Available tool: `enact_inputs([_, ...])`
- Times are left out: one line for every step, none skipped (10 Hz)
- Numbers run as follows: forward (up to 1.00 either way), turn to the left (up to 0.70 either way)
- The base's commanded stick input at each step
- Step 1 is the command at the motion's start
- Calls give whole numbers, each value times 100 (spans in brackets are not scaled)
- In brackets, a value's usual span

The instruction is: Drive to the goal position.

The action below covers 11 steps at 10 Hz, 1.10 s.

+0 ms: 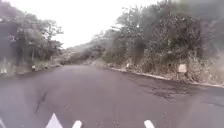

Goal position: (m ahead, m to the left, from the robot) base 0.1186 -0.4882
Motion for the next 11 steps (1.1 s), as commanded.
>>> enact_inputs([100, 0])
enact_inputs([100, 0])
enact_inputs([100, 0])
enact_inputs([100, 0])
enact_inputs([100, 0])
enact_inputs([100, 0])
enact_inputs([100, 0])
enact_inputs([100, 0])
enact_inputs([100, 0])
enact_inputs([100, 0])
enact_inputs([100, 0])
